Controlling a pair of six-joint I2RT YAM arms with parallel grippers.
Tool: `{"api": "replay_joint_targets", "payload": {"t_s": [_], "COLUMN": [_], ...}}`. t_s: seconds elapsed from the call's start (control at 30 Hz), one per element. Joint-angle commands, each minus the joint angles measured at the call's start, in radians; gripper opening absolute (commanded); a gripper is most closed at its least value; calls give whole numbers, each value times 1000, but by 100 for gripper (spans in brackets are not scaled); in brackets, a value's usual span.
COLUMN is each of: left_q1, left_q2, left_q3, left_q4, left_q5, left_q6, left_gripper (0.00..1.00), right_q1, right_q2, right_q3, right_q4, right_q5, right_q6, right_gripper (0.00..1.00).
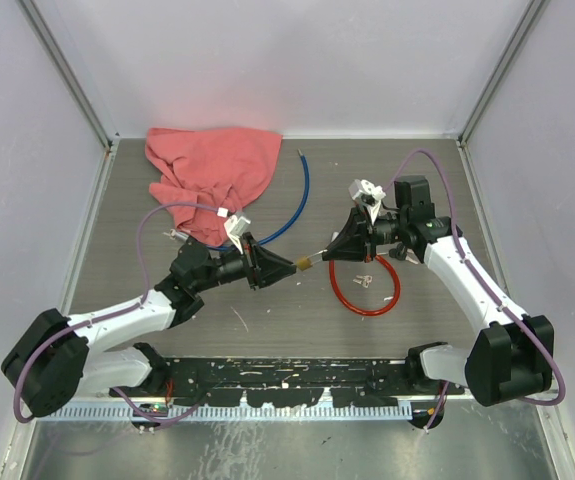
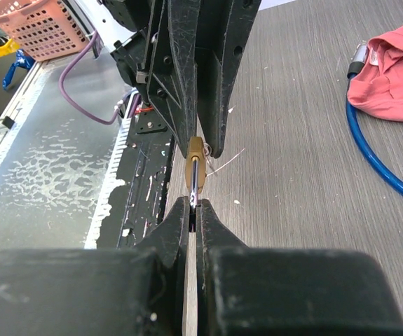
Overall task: Lock with the key
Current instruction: Lock the lock.
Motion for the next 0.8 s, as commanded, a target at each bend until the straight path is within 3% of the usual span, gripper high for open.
{"api": "replay_joint_targets", "payload": {"t_s": [0.0, 0.2, 0.37, 0.77], "left_q1": [-3, -3, -3, 34], "left_q2": [0, -7, 1, -102], "left_q3": [41, 41, 44, -66], "left_q4": [67, 81, 90, 48], "left_q5": [16, 21, 56, 66], "left_q6": [0, -1, 10, 136], "left_gripper": [25, 21, 0, 0], "right_q1": [9, 10, 11, 7], "right_q2": [-2, -1, 0, -3], "right_q3": [15, 15, 15, 23], "right_q4": [17, 17, 17, 16], "right_q5": [-29, -28, -28, -24], "right_q6": [2, 2, 2, 8], "right_gripper": [1, 1, 1, 1]}}
